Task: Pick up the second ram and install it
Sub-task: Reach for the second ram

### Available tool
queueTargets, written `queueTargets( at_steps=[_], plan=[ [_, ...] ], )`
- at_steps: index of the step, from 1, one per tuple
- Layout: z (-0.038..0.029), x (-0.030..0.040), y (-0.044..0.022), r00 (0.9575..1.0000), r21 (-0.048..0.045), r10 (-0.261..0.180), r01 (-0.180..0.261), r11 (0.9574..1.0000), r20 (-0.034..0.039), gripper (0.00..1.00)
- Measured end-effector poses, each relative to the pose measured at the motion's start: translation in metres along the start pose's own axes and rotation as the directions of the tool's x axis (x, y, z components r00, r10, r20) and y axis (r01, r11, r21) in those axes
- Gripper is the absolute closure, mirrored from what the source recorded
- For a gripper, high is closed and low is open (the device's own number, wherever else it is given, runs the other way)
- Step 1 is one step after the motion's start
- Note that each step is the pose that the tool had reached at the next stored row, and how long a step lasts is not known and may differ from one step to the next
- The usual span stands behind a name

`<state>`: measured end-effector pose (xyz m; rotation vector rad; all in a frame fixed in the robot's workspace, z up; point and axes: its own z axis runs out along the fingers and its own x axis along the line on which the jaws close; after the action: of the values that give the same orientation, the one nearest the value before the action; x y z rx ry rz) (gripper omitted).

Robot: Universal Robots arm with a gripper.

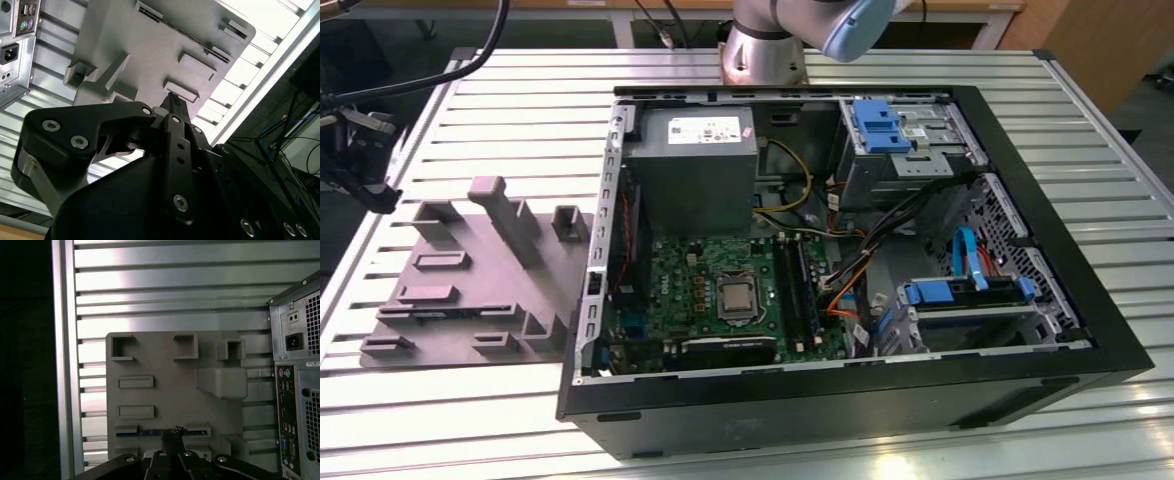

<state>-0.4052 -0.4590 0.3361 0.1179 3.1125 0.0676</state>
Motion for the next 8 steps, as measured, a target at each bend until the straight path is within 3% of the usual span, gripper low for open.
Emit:
queueTargets(
  at_steps=[8],
  plan=[
    [0.0012, 0.0024, -0.0004, 1.0000, 0.0000, 0.000, 0.000, 1.0000, 0.0000, 0.89]
  ],
)
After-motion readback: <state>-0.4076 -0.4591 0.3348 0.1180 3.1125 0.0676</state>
